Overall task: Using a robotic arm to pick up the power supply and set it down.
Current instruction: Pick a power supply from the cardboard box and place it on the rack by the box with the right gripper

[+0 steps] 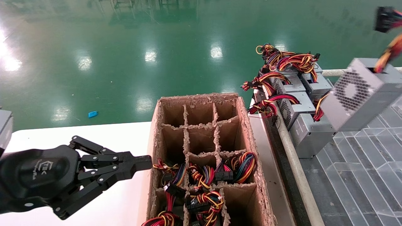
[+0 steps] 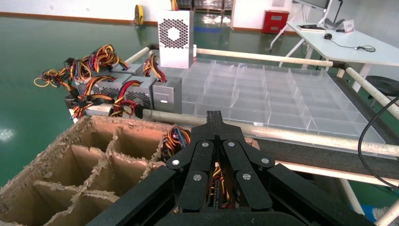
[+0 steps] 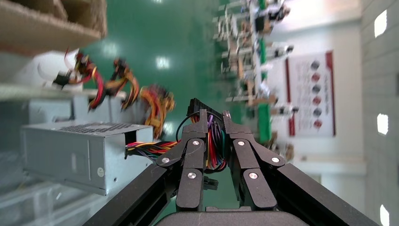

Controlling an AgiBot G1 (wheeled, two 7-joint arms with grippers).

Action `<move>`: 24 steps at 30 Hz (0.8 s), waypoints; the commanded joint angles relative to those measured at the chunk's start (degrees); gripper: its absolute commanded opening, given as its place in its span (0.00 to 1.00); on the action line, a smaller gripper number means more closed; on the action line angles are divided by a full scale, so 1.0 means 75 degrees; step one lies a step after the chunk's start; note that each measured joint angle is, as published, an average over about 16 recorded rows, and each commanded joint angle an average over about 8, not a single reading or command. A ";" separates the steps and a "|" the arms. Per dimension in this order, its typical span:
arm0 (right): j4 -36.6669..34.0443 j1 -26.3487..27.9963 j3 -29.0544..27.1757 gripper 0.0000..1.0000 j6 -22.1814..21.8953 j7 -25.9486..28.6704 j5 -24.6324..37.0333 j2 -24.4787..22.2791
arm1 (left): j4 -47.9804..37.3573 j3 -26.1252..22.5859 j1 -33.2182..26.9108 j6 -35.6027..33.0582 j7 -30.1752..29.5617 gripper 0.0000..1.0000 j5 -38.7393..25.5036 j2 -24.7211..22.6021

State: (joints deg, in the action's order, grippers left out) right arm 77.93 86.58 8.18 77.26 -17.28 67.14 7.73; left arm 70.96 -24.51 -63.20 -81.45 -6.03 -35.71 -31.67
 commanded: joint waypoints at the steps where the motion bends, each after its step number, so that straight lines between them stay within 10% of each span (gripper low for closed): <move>1: -0.0004 -0.0124 -0.0035 0.00 -0.0068 0.0053 0.0043 -0.0197 | 0.0000 0.0000 0.0000 0.0000 0.0000 0.00 0.0000 0.0000; 24: -0.0059 -0.1415 0.0894 0.00 -0.1462 0.0750 0.0341 -0.0923 | 0.0000 0.0000 0.0000 0.0000 0.0000 0.00 0.0000 0.0000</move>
State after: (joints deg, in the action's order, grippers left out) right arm 77.51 75.92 14.73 65.90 -11.99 69.52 1.07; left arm 70.96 -24.51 -63.20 -81.45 -6.02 -35.71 -31.67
